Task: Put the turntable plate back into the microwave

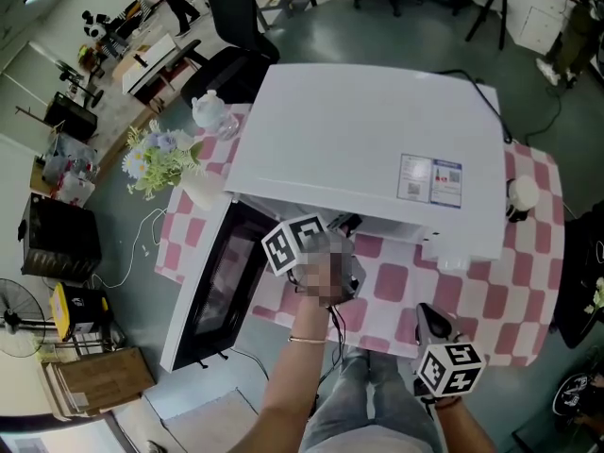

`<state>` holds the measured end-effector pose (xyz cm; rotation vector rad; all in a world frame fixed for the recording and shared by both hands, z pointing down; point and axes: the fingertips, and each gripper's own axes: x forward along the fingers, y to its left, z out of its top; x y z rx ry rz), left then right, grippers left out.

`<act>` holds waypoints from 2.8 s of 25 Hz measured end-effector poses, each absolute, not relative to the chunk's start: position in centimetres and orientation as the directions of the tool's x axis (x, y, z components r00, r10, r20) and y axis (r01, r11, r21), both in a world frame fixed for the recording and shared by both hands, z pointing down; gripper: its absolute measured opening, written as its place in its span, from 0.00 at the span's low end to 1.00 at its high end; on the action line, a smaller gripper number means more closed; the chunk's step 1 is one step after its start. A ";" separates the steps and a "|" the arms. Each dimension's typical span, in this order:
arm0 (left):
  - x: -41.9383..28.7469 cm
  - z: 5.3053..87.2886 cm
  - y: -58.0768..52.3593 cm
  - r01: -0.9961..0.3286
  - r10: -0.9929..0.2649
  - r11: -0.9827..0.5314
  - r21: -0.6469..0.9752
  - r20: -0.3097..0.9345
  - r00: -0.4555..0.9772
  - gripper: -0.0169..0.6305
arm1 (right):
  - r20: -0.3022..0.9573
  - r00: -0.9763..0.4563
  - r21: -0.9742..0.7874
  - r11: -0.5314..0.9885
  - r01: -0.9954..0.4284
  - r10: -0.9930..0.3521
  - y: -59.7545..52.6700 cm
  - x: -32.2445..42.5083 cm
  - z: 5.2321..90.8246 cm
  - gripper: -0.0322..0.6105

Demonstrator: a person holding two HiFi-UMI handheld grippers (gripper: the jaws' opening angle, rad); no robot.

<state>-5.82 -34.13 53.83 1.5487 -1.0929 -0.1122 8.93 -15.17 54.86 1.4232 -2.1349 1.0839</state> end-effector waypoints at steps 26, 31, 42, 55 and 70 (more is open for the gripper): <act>-7.7 51.4 -32.0 -0.600 -0.706 0.042 0.799 0.449 0.548 0.48 | 0.643 -0.442 -0.396 0.222 -0.891 -0.625 -13.3 7.1 54.2 0.07; -8.5 50.5 -30.1 -0.677 -0.708 0.009 0.735 0.483 0.515 0.48 | 0.634 -0.445 -0.388 0.238 -0.891 -0.632 -13.6 6.8 53.5 0.07; -10.4 48.7 -26.1 -0.806 -0.739 -0.045 0.591 0.523 0.425 0.41 | 0.612 -0.455 -0.367 0.277 -0.888 -0.647 -14.3 5.7 51.5 0.07; -13.1 42.2 -21.6 -0.952 -0.859 -0.115 0.284 0.452 0.239 0.06 | 0.542 -0.474 -0.314 0.356 -0.880 -0.694 -15.9 4.1 46.0 0.07; -13.7 35.5 -18.9 -0.976 -0.934 -0.163 0.143 0.295 0.199 0.02 | 0.347 -0.441 -0.228 0.382 -0.896 -0.828 -18.3 5.3 36.0 0.06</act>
